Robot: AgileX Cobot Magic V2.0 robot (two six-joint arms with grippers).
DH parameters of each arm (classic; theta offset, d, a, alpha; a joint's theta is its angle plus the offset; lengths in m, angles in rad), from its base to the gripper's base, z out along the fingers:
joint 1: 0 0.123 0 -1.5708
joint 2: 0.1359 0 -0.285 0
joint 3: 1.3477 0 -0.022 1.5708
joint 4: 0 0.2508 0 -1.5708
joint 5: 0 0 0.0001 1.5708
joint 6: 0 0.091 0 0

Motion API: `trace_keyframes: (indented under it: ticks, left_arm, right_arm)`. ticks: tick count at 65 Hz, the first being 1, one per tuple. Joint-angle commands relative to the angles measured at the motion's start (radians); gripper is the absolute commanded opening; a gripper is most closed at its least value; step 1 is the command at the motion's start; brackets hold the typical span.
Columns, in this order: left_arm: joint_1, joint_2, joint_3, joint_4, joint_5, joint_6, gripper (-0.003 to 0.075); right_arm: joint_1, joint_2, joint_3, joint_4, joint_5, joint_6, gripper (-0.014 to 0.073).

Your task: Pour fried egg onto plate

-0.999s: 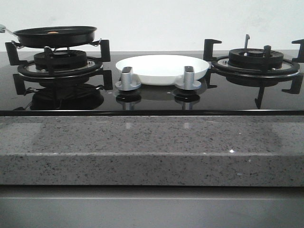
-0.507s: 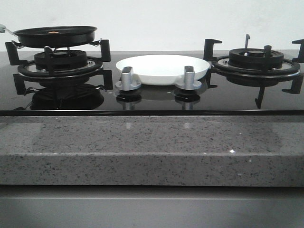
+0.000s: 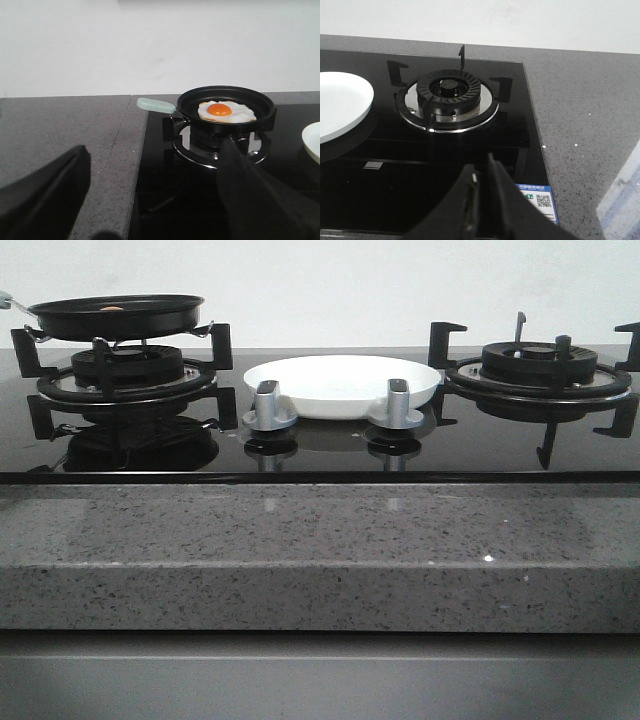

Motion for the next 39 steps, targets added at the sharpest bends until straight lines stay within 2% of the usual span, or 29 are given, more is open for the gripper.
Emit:
trace_keyframes:
  ticks: [1, 6, 13, 29, 39]
  left_arm:
    - [-0.002, 0.012, -0.037, 0.001, -0.086, -0.005, 0.0538]
    - [-0.002, 0.012, -0.037, 0.001, -0.086, -0.005, 0.0538]
    - [-0.002, 0.012, -0.037, 0.001, -0.086, -0.005, 0.0537]
    - [-0.002, 0.012, -0.037, 0.001, -0.086, -0.005, 0.0537]
    - [-0.002, 0.012, -0.037, 0.001, -0.086, -0.005, 0.0537]
  right_arm:
    - [-0.004, 0.008, -0.038, 0.000, -0.086, 0.000, 0.0310]
    - [-0.004, 0.008, -0.038, 0.000, -0.085, 0.000, 0.0494]
    - [-0.004, 0.008, -0.038, 0.000, -0.085, 0.000, 0.0621]
    - [-0.004, 0.008, -0.038, 0.000, -0.096, 0.000, 0.0629]
    - [-0.004, 0.018, -0.043, 0.054, -0.103, 0.000, 0.0623]
